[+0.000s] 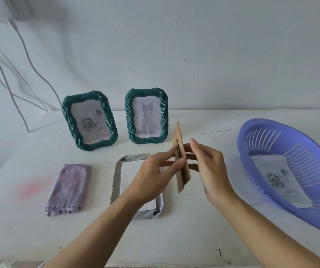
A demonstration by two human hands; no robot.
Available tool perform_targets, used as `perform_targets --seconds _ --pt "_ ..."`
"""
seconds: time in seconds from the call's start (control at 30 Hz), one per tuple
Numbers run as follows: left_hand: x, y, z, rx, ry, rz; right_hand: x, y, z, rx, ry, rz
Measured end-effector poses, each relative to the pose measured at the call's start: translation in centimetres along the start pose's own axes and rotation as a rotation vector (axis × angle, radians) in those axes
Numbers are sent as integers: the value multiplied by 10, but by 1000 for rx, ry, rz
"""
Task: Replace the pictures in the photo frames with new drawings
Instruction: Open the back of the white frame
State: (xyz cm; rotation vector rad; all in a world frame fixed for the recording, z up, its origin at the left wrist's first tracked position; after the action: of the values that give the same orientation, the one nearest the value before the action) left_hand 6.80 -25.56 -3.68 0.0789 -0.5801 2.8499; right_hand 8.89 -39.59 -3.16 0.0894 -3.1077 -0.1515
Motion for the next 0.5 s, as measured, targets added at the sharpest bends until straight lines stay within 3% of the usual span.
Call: perform_targets --seconds 0.17,0.3,0.4,0.5 --pt "-6 4 3 238 -38 22 -3 -8 11 218 -38 -81" --pt "-14 7 -4 276 1 41 -10 -25 42 312 100 -41" --pt "-18 8 -14 262 -30 73 -15 -36 57 329 167 -21" --pt "-23 5 -27 57 -18 127 -21 -44 57 436 104 15"
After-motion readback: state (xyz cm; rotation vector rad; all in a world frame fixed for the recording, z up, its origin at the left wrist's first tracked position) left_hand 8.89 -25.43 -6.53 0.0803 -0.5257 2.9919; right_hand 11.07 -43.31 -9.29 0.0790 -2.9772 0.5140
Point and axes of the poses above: each hand's wrist, its own x-axis away from the middle knuckle, its own y-axis out of the palm, z = x × y, the point moved 9 cm from there along -x, towards the middle knuckle, and after that the axes turned 3 degrees about -z, right-handed, at the moved point
